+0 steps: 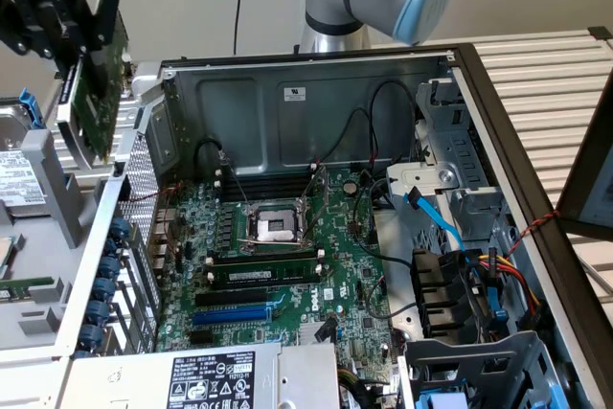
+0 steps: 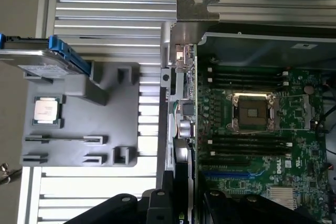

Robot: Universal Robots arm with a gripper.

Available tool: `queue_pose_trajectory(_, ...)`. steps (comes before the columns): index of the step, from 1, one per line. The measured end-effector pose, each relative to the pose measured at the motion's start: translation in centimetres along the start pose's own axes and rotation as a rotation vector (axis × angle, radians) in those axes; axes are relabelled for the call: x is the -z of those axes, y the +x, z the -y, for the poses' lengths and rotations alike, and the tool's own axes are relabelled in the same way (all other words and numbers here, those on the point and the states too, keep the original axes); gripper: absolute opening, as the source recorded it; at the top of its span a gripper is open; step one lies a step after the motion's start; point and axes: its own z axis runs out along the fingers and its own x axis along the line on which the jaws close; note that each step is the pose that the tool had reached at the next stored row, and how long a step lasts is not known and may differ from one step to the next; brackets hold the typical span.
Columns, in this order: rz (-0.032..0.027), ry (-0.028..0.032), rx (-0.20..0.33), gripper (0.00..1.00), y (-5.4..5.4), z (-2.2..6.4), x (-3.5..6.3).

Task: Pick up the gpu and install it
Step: 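Pick up the gpu and move the gpu toward the slot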

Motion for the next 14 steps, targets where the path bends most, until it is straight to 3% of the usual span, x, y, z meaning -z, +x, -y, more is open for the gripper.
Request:
queue_pose_trajectory(9,-0.0038,0.0,-0.001,0.27,-4.0,0.32,-1.52)
queue_pose_trajectory(14,-0.0129,0.0,-0.002,0.27,-6.2,0.63,-2.38)
